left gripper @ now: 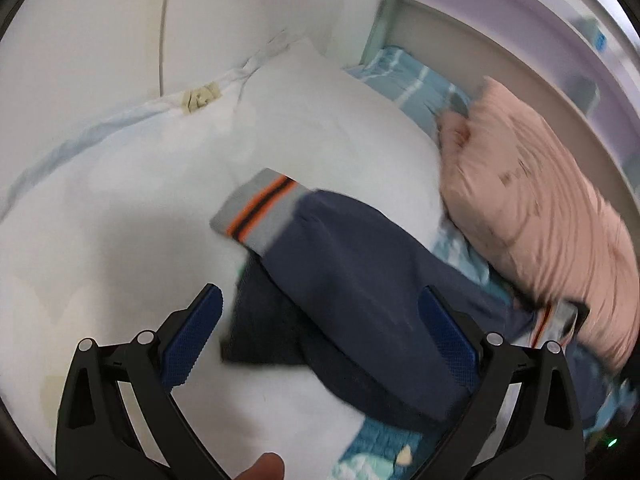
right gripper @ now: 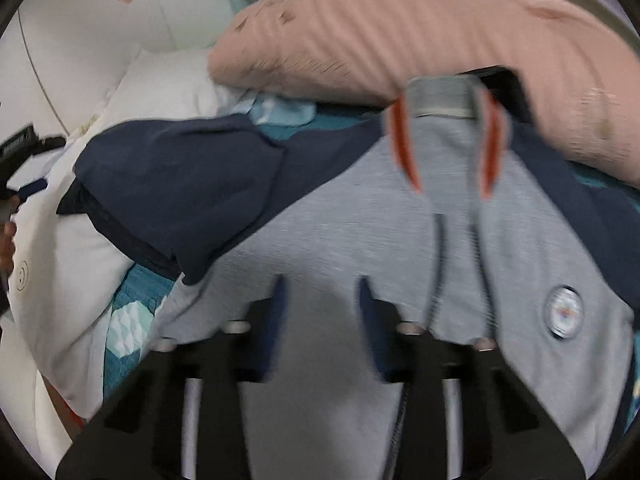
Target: Fold large clothes
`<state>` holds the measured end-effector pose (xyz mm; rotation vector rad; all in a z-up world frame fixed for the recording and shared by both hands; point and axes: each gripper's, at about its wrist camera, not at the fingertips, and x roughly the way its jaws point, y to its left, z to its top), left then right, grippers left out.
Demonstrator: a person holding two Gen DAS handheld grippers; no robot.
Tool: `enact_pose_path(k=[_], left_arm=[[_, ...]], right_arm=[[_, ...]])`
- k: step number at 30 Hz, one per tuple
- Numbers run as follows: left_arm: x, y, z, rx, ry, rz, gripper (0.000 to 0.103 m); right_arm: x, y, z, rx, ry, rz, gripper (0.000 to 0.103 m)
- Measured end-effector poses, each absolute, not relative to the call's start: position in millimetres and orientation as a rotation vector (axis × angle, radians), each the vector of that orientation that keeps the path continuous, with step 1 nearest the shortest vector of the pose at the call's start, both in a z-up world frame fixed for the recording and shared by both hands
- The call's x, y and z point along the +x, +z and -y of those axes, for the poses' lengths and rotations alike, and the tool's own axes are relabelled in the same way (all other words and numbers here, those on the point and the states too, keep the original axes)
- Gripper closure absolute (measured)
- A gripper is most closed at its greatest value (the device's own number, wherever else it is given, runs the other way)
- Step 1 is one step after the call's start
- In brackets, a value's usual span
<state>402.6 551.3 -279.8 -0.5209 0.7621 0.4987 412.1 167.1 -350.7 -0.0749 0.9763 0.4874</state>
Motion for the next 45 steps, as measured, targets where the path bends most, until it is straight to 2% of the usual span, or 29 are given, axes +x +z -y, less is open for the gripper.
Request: enact_pose_path(k=[5,14,15,16,17,19,21,22,28,36,40,45], left_arm=[[414,-299,-596,-0.647,0.542,-0.78,0.005],[434,-314,-621,-0.698,0.582,-0.805,0.006],[434,-312,-622,-0.702,0.582,-0.796,0.013],[432,-309,-621,-0.704,0.582,-0.788,0.031],[433,-306,-618,-0.7,0.563,-0.792,0.033],[433,-298,-612,-0.67,0.538,-0.777,0.054],[432,-288,-604,-0.636,0.536,-0.756,0.066],[431,-282,-598,-0.625,0.532,-0.738,0.088],[428,-225,-538,-0.534,0.41,-0.6,0.096],[453,-203,-460,-0.58,0.167,-0.565,0.096],[463,-200,-434,-0.566,0.107,-0.582,0.096],[464,-210,-426,-0.578,0.097,-0.623,0.096]], right_arm=[[424,-366,-192,-0.085,0.535,-0.986,0.077],[435,-376,-202,-0.065,0.565,-1.003,0.075],[435,-376,-201,-0.06,0.566,-1.006,0.075],[436,-376,-200,-0.056,0.564,-1.006,0.075],[436,-376,-198,-0.051,0.562,-1.007,0.075],[436,-375,-195,-0.042,0.565,-1.011,0.075],[435,-374,-190,-0.032,0.565,-1.012,0.075],[436,-373,-188,-0.026,0.565,-1.012,0.075],[439,-364,-170,0.001,0.547,-1.008,0.075],[437,-347,-147,0.038,0.549,-0.981,0.075],[430,-323,-153,0.077,0.677,-0.907,0.055],[423,-292,-201,0.056,0.803,-0.797,0.051]])
